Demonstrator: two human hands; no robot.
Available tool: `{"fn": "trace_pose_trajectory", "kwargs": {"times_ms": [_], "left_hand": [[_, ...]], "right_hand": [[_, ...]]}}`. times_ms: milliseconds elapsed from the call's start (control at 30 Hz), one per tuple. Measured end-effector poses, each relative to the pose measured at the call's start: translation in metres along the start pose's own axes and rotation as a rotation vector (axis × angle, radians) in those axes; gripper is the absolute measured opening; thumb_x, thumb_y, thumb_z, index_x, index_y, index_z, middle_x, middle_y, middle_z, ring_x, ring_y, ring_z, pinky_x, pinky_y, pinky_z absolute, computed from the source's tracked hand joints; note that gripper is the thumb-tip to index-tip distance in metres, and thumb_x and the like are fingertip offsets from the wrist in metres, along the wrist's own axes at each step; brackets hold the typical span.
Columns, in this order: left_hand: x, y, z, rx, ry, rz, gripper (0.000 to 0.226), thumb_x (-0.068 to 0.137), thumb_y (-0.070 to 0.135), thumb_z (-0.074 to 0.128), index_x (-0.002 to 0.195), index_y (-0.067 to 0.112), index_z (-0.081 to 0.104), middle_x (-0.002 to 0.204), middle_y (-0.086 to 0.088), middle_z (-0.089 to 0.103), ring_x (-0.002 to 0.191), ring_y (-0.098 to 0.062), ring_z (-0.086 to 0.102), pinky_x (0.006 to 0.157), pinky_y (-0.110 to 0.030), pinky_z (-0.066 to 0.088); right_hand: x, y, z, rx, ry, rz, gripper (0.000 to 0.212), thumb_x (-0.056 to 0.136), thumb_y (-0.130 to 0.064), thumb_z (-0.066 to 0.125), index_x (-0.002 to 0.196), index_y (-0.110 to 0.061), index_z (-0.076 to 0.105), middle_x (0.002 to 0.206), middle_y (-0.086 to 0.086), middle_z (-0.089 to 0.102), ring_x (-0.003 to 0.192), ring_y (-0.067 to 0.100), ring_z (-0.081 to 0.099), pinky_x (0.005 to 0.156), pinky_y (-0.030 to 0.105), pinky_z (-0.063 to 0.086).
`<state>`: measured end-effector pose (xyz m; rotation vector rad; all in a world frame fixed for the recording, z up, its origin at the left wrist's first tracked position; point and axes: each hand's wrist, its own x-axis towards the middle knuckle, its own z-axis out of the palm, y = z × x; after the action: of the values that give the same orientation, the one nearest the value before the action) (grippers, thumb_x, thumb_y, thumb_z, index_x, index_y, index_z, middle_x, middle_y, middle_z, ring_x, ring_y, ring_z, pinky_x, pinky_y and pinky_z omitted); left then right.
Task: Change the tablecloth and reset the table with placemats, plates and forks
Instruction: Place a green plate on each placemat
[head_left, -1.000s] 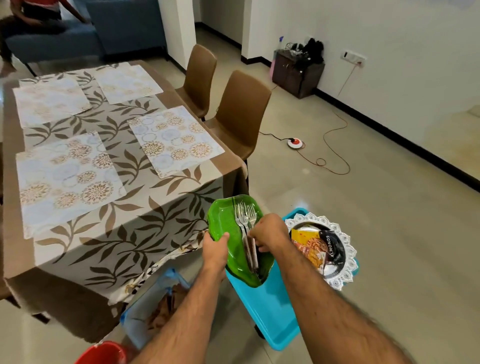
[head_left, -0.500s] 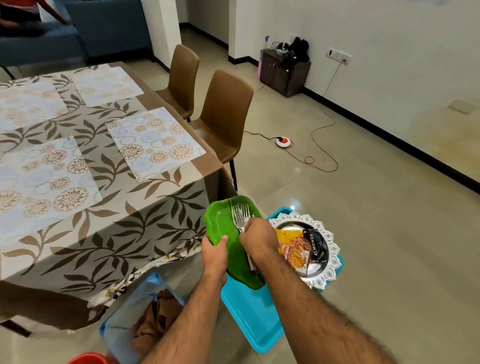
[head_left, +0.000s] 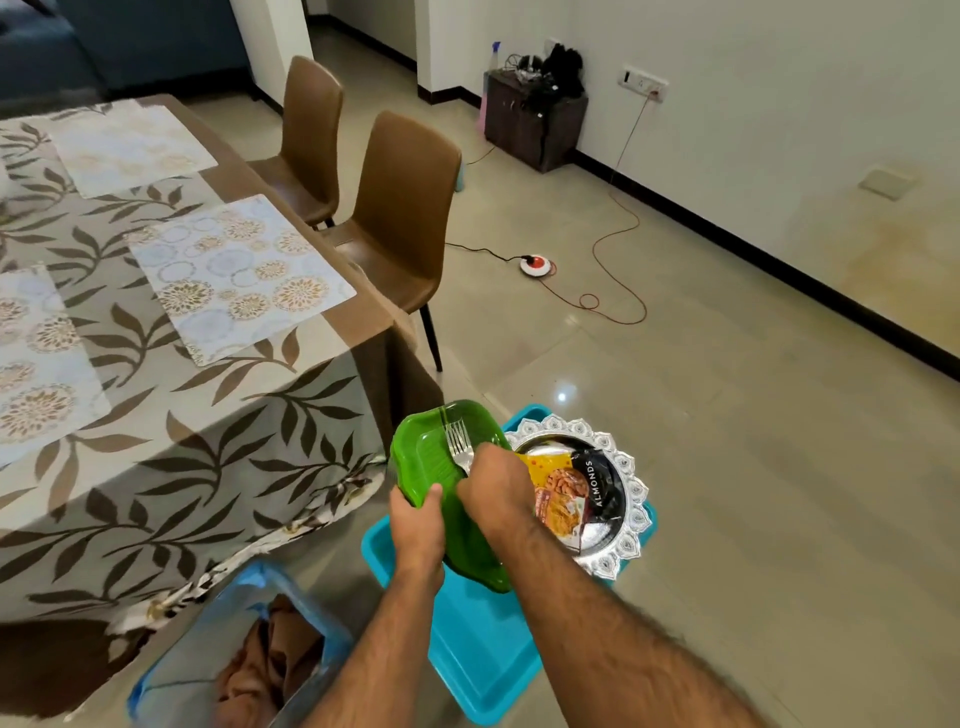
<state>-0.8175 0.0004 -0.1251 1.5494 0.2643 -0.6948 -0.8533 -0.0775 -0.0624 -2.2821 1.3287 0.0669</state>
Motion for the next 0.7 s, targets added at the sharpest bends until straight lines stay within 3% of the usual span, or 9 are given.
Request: {"fn": "trace_pose_trajectory", "kwargs": {"times_ms": [100,233,367,533,700], "left_hand": [[0.005,-0.011,0.013,0.005,0.003,-0.008,0.02,0.095,0.01,0.057,0.112,0.017,0.051,0.101,-0.008,0.063,0.089,-0.023,0.062,0.078,-0.039,0.055],[0.013,-0.021,0.026,0.044,-0.001,-0.02,0.021,0.094,0.01,0.058,0.112,0.018,0.052,0.108,-0.012,0.065,0.096,-0.028,0.064,0.089,-0.048,0.055],[0.023,-0.027,0.038,0.053,-0.033,-0.049,0.028,0.096,0.013,0.057,0.123,0.018,0.051,0.112,-0.008,0.065,0.1,-0.025,0.064,0.091,-0.048,0.054],[0.034,-0.027,0.054,0.045,-0.046,-0.045,0.025,0.097,0.011,0.055,0.121,0.018,0.05,0.111,-0.006,0.062,0.1,-0.023,0.062,0.093,-0.045,0.053],[0.047,-0.029,0.061,0.056,-0.04,-0.015,0.025,0.097,0.01,0.056,0.119,0.018,0.05,0.113,-0.007,0.062,0.101,-0.024,0.061,0.095,-0.043,0.051]], "right_hand": [[0.011,0.016,0.006,0.021,0.001,0.031,0.016,0.083,-0.015,0.063,0.098,-0.01,0.066,0.101,0.008,0.07,0.097,0.028,0.066,0.079,0.032,0.053],[0.028,0.036,0.003,0.08,-0.014,0.104,0.018,0.083,-0.013,0.063,0.1,-0.011,0.068,0.098,0.009,0.071,0.094,0.028,0.065,0.075,0.03,0.052],[0.044,0.055,0.002,0.13,-0.042,0.15,0.01,0.083,-0.012,0.065,0.093,-0.012,0.068,0.091,0.005,0.071,0.078,0.022,0.06,0.064,0.026,0.046],[0.067,0.074,-0.005,0.257,0.03,0.213,0.008,0.083,-0.014,0.067,0.091,-0.015,0.068,0.081,-0.002,0.065,0.074,0.017,0.059,0.058,0.021,0.036],[0.095,0.111,-0.01,0.307,0.139,0.352,0.009,0.081,-0.013,0.067,0.089,-0.015,0.066,0.086,0.002,0.067,0.076,0.02,0.058,0.063,0.025,0.04]]}}
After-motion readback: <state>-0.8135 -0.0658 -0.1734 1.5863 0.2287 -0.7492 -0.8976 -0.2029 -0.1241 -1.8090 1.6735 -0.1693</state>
